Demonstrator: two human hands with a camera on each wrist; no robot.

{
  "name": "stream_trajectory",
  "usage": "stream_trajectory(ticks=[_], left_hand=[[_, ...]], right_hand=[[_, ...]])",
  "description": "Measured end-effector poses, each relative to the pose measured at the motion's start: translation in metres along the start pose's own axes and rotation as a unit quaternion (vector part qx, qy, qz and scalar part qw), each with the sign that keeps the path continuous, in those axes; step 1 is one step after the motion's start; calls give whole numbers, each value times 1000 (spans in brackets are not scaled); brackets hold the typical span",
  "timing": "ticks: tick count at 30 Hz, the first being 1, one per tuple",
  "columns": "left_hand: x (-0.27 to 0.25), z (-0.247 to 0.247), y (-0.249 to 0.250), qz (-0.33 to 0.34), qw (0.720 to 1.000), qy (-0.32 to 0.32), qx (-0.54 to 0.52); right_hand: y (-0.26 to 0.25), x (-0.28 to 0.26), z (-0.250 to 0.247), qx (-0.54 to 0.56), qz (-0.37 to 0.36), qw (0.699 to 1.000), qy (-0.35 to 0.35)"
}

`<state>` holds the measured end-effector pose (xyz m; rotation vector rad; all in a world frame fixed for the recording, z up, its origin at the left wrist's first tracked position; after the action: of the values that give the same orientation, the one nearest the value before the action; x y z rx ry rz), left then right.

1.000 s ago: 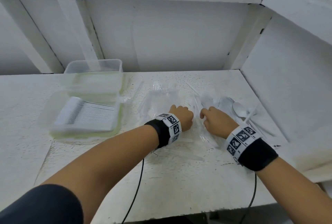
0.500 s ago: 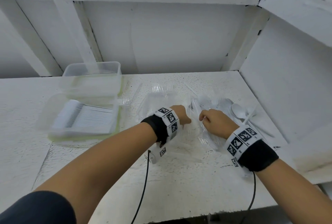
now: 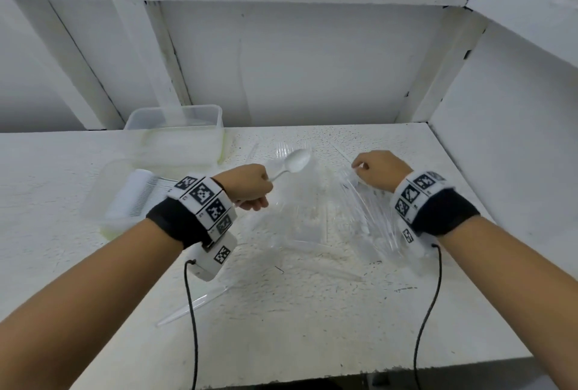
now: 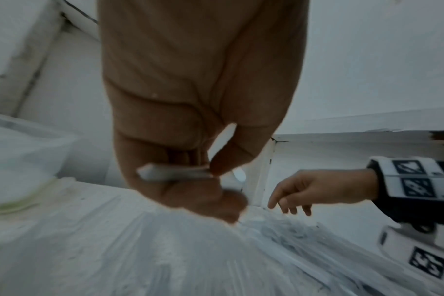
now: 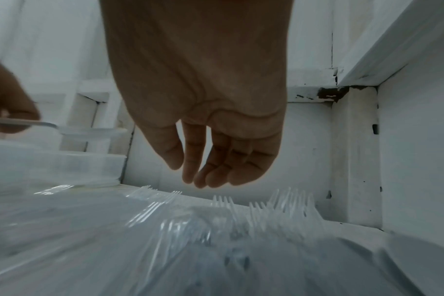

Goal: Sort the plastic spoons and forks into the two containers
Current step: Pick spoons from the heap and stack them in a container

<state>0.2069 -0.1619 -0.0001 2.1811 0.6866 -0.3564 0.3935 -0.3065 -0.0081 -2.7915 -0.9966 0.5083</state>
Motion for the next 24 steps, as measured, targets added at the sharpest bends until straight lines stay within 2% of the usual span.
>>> stream_trajectory(ticks=[5, 8, 10, 14, 20, 24], left_hand=[[-2, -4, -28, -26, 995, 75, -66], [-2, -2, -41, -43, 988, 99, -108], [-3, -2, -49, -53, 986, 107, -117], [-6, 0, -57, -54, 986, 111, -117], [-5, 1, -55, -43, 985, 109, -128], [-3, 0, -49, -25, 985, 115, -127]], right_hand=[[-8, 57, -6, -31, 50, 998, 3], [3, 90, 19, -104, 51, 993, -39], [3, 90, 29, -158, 56, 984, -63], [-12, 89, 35, -146, 55, 986, -59], [-4, 126, 56, -147, 21, 987, -66], [-31, 86, 32, -66, 5, 997, -42]])
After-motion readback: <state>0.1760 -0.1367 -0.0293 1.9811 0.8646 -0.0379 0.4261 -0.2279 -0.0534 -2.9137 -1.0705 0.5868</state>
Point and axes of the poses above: each hand's wrist, its own x-axis towards the middle knuckle, its own z-axis out of the palm, y = z × x, the point moved 7 cm from there along x, towards the middle knuckle, and after that the axes turned 7 degrees about z, right-handed, at the moved point
